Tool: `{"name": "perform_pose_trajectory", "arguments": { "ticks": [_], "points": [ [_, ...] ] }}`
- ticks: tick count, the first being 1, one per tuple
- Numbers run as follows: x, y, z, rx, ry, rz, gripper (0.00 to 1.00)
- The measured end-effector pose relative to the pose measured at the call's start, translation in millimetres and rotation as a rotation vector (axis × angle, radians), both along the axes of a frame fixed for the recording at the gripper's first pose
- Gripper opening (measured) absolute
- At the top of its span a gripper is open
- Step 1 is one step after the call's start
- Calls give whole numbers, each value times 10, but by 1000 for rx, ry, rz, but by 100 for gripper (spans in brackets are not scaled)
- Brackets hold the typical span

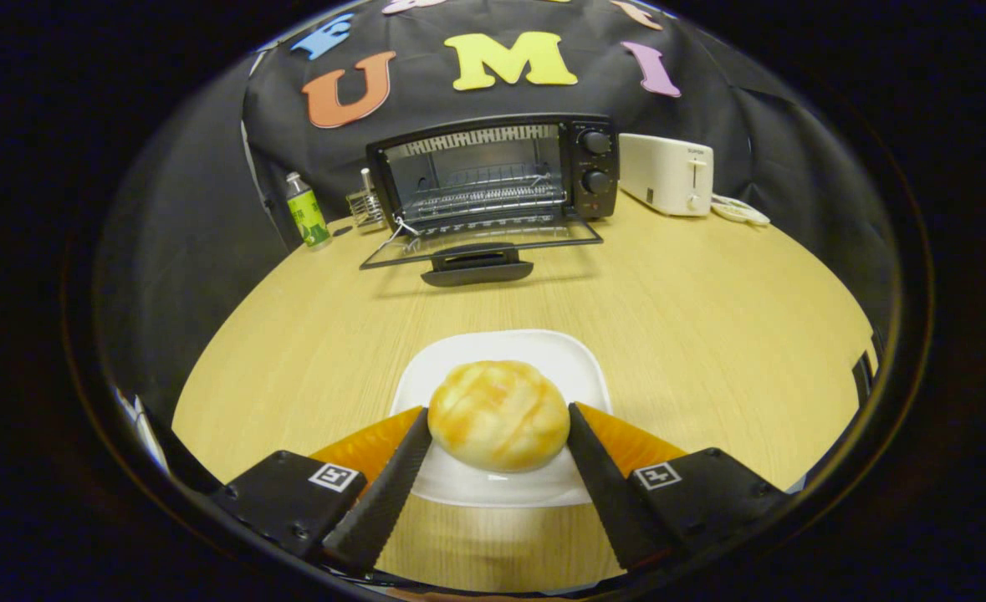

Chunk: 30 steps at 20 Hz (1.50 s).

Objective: Open the toaster oven, put the food inside, and close the toaster oven door.

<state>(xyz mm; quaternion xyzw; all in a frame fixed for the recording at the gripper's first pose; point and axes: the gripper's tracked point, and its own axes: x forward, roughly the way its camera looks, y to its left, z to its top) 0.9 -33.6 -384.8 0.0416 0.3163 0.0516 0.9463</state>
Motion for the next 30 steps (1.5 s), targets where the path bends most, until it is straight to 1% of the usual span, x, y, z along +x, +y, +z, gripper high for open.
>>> {"name": "perform_pose_trajectory", "arguments": {
  "ticks": [2, 7, 11, 14, 17, 19, 22, 25, 28, 30],
  "points": [
    [-3, -19, 56, 33, -12, -7, 100],
    [7, 5, 347, 201, -53, -18, 97],
    [82, 38, 635, 268, -126, 2, 96],
    [241, 57, 874, 324, -208, 10, 97],
    [579, -11, 1241, 413, -370, -30, 96],
    [807, -33, 1367, 459, -422, -49, 96],
    [1187, -36, 1440, 482, -426, -48, 96],
    [1606, 71, 1522, 507, -437, -30, 96],
    [1989, 286, 1470, 500, -416, 29, 96],
    [2241, 348, 1470, 496, -427, 41, 96]
  ]
}}
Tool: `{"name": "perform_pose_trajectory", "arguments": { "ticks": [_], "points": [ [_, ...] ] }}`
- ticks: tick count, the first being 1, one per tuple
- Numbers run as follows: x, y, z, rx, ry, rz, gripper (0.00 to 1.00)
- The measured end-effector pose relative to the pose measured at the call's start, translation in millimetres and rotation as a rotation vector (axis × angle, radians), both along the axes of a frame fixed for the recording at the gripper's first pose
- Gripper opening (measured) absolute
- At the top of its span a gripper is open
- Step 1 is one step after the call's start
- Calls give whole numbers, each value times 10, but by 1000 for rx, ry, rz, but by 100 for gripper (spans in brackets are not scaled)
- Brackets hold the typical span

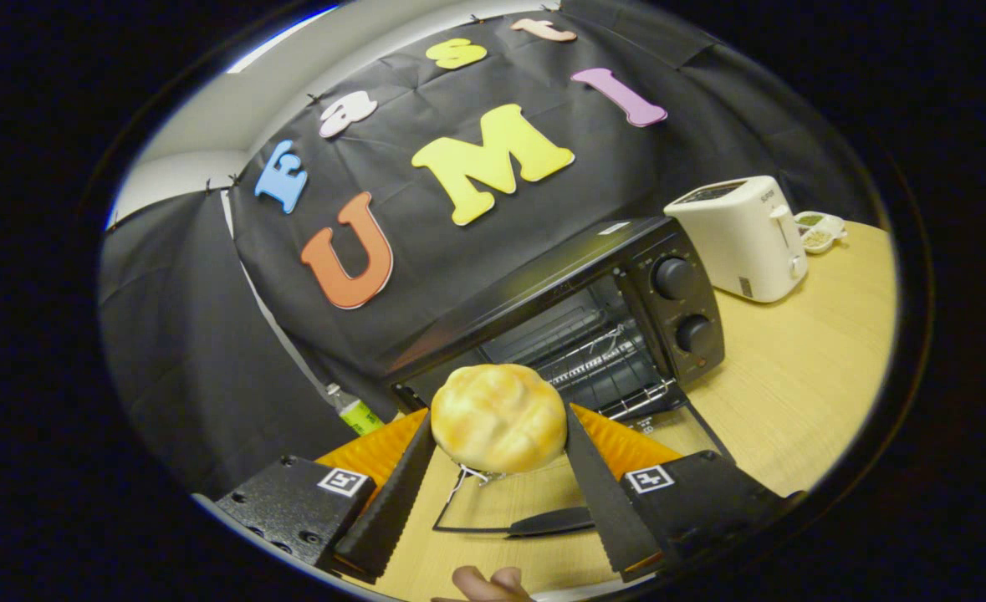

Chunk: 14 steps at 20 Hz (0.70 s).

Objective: Open the toaster oven, put the food inside, and close the toaster oven door.

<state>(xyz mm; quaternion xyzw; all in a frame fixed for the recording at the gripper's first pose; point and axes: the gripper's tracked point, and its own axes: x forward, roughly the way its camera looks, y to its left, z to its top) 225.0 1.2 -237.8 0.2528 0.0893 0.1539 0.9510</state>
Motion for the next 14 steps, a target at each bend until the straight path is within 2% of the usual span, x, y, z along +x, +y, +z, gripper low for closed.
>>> {"name": "perform_pose_trajectory", "arguments": {
  "ticks": [5, 11, 14],
  "points": [
    [607, 46, -182, -82, 37, -34, 97],
    [1126, -2, -264, -30, 98, -93, 97],
    [1238, -32, -265, -51, 105, -114, 97]
  ]
}}
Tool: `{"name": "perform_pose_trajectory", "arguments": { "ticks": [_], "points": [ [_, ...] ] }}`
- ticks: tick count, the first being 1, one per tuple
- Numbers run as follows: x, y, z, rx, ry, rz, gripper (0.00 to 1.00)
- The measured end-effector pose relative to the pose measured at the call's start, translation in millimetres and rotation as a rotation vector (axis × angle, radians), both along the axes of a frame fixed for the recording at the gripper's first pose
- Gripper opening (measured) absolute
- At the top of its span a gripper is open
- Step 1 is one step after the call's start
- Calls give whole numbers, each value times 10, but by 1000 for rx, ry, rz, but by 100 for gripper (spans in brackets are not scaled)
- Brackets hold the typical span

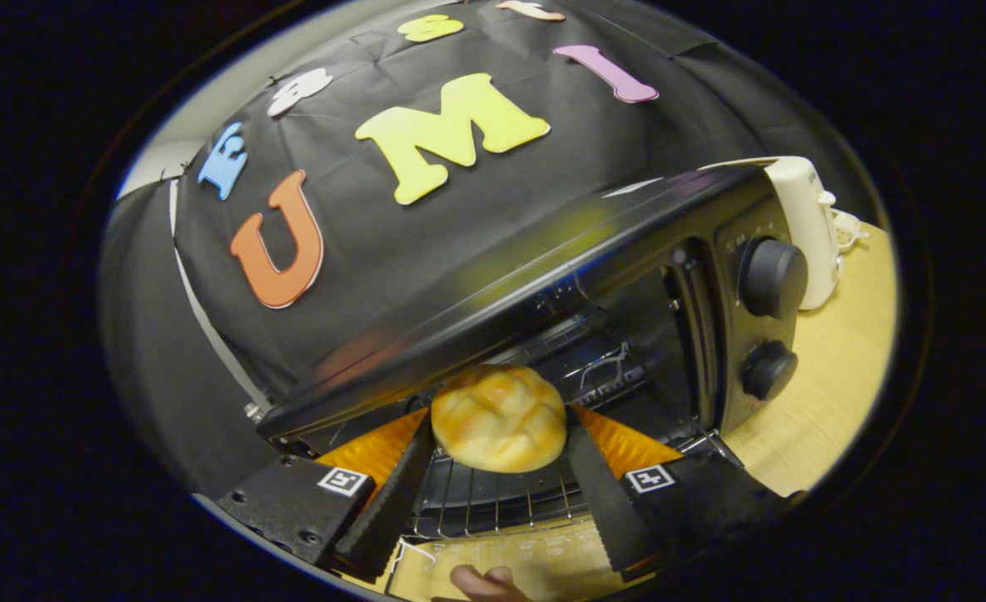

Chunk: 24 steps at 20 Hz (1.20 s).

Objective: Open the toaster oven, put the food inside, and close the toaster oven door.

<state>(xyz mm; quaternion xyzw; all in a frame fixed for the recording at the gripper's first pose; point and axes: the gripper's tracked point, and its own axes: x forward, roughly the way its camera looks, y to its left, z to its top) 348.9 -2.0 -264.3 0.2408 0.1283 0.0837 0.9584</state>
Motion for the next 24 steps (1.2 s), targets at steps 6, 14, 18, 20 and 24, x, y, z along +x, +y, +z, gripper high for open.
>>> {"name": "perform_pose_trajectory", "arguments": {
  "ticks": [6, 14, 18, 20, 24],
  "points": [
    [17, 44, -14, -69, 16, 20, 100],
    [-395, -4, 93, -78, 53, 44, 100],
    [-733, -143, 98, -152, 85, -1, 100],
    [-929, -130, 46, -175, 130, 23, 100],
    [-1359, -149, -116, -235, 248, 90, 100]
  ]
}}
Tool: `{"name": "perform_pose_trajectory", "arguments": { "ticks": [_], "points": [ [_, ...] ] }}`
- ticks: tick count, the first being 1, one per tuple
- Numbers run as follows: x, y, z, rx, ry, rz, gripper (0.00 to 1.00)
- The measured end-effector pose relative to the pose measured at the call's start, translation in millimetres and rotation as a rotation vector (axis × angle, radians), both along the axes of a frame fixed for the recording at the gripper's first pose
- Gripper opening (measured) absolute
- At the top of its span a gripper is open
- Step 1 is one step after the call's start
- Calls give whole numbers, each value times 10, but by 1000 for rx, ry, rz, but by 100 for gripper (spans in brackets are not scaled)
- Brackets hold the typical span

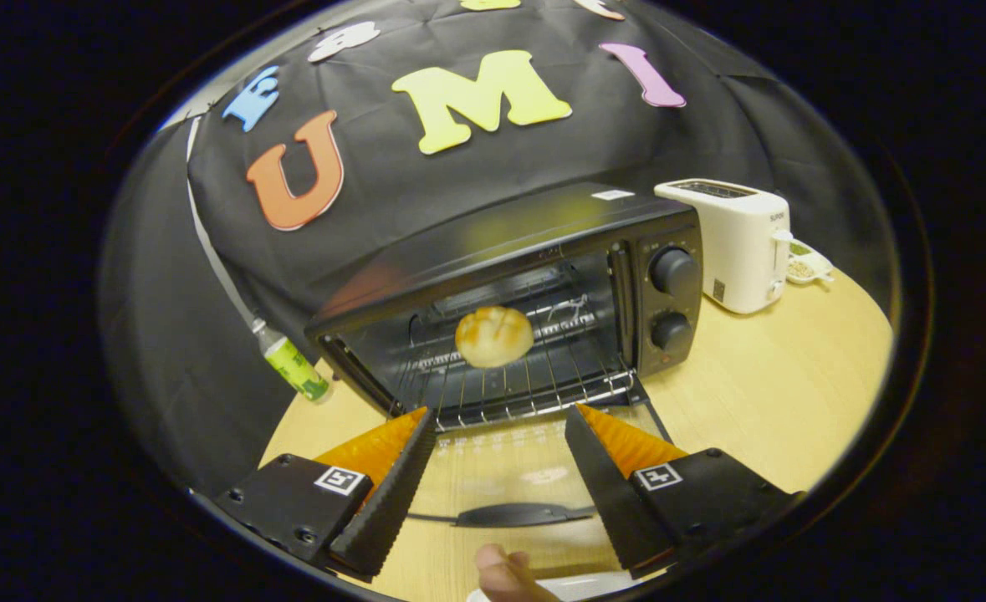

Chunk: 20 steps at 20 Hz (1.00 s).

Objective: Open the toaster oven, put the food inside, and close the toaster oven door.

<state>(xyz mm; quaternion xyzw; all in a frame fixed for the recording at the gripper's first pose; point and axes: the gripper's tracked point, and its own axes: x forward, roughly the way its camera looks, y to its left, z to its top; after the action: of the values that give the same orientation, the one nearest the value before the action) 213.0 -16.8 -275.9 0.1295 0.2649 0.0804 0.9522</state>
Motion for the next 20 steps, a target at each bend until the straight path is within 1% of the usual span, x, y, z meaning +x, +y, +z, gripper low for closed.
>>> {"name": "perform_pose_trajectory", "arguments": {
  "ticks": [4, 6, 8, 9, 10, 12, 14, 18, 20],
  "points": [
    [-313, 11, -241, -31, 128, 42, 100],
    [-439, 45, -402, -40, 212, 69, 100],
    [-589, 127, -573, -4, 309, 106, 100],
    [-648, 197, -635, 44, 342, 111, 100],
    [-689, 220, -694, 78, 374, 97, 100],
    [-760, 213, -865, 83, 442, 74, 100],
    [-750, 265, -932, 55, 431, 92, 100],
    [-585, 161, -841, -31, 350, 46, 100],
    [-608, 184, -848, -68, 359, 47, 100]
  ]
}}
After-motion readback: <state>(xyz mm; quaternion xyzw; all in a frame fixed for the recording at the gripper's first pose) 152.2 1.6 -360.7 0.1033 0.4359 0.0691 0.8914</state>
